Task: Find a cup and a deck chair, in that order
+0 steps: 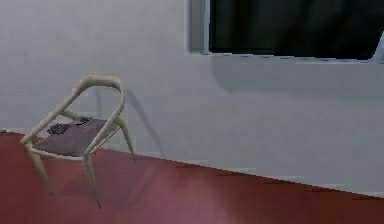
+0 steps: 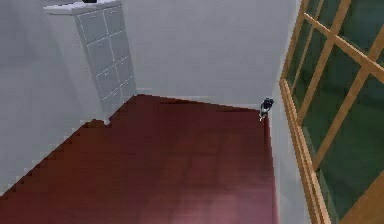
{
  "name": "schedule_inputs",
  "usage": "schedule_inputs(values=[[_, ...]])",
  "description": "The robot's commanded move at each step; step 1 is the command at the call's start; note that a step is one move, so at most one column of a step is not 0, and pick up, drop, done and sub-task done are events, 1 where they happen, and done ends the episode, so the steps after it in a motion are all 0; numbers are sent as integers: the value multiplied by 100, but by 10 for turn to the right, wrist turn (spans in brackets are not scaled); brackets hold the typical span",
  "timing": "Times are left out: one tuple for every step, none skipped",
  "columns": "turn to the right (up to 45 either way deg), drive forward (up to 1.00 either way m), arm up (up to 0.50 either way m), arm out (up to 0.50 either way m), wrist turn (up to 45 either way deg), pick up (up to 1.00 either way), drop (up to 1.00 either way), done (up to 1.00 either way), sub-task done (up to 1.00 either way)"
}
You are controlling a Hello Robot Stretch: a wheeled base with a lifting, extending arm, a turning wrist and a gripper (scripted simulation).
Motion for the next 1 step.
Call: schedule_inputs(values=[[120, 0, 0, 0, 0, 0, 0, 0, 0]])
